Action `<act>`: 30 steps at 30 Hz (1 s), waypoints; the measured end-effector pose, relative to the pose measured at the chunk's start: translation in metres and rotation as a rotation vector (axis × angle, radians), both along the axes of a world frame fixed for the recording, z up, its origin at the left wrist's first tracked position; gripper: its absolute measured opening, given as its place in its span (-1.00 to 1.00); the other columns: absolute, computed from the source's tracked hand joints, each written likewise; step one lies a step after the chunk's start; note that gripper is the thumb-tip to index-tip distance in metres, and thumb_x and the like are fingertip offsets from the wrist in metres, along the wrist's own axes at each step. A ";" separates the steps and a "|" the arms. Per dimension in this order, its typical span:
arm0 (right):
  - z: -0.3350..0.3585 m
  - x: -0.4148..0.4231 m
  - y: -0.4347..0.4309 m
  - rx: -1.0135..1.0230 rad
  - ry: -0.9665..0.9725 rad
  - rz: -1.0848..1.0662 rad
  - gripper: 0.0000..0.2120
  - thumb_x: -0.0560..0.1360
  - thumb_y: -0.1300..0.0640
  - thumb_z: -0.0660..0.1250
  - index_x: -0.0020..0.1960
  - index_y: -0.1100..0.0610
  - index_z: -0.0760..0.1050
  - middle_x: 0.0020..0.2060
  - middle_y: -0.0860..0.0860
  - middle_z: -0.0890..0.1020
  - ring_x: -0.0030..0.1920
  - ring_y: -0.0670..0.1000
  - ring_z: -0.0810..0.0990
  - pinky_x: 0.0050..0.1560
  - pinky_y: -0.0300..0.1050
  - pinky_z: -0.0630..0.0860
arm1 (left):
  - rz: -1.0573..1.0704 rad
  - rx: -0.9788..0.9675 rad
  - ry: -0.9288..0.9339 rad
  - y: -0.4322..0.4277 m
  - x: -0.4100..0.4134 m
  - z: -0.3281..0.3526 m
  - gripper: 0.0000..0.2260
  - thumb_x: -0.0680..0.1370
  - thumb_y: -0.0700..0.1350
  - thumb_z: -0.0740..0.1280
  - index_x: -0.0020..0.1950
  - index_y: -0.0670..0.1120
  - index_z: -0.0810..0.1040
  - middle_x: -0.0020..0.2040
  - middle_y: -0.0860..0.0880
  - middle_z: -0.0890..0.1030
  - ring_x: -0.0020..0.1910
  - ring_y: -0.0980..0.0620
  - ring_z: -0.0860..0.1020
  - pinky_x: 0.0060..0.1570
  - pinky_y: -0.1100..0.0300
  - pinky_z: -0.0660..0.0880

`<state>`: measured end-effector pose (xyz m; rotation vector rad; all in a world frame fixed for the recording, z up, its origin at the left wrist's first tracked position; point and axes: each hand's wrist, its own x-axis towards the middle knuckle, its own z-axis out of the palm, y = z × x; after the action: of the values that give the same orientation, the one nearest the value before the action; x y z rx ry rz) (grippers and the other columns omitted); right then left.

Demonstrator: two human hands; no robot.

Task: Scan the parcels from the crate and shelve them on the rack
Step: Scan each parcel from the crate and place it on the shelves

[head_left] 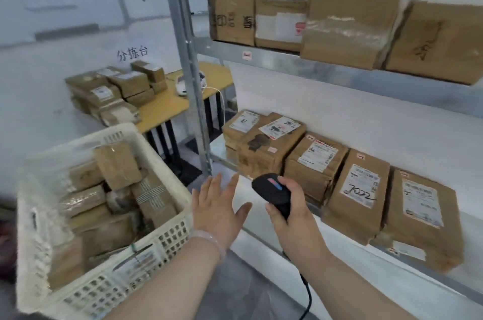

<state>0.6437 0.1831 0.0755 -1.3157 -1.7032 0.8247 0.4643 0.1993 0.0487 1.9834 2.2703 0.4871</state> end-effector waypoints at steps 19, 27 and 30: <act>-0.024 -0.297 0.017 -0.110 -0.065 0.280 -0.44 0.57 0.07 0.34 0.16 -0.55 0.15 0.11 -0.43 0.43 0.10 -0.34 0.49 -0.02 -0.45 0.42 | 0.354 -0.149 -0.191 -0.059 -0.299 -0.037 -0.36 0.58 0.33 0.14 0.60 0.25 0.00 0.63 0.01 0.05 0.60 -0.04 0.02 0.55 -0.07 -0.02; -0.058 -0.345 0.073 -0.176 -0.129 0.310 -0.55 0.58 0.03 0.32 0.31 -0.32 0.19 0.02 -0.36 0.47 -0.03 -0.30 0.53 -0.08 -0.38 0.42 | 0.483 -0.312 -0.301 -0.032 -0.343 -0.072 -0.35 0.58 0.33 0.15 0.61 0.26 -0.04 0.64 0.03 -0.02 0.60 -0.08 0.00 0.56 -0.07 0.04; -0.068 -0.359 0.104 -0.218 -0.127 0.346 -0.53 0.58 0.06 0.33 0.29 -0.33 0.18 0.07 -0.29 0.48 0.00 -0.29 0.52 -0.08 -0.47 0.37 | 0.548 -0.372 -0.345 -0.015 -0.356 -0.085 -0.34 0.59 0.30 0.16 0.61 0.25 -0.06 0.64 0.01 -0.03 0.61 -0.10 0.01 0.55 -0.09 0.07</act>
<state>0.2852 0.2867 0.0070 -1.2534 -2.0220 1.1740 0.1087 0.1846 -0.0366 1.0130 2.4261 0.3678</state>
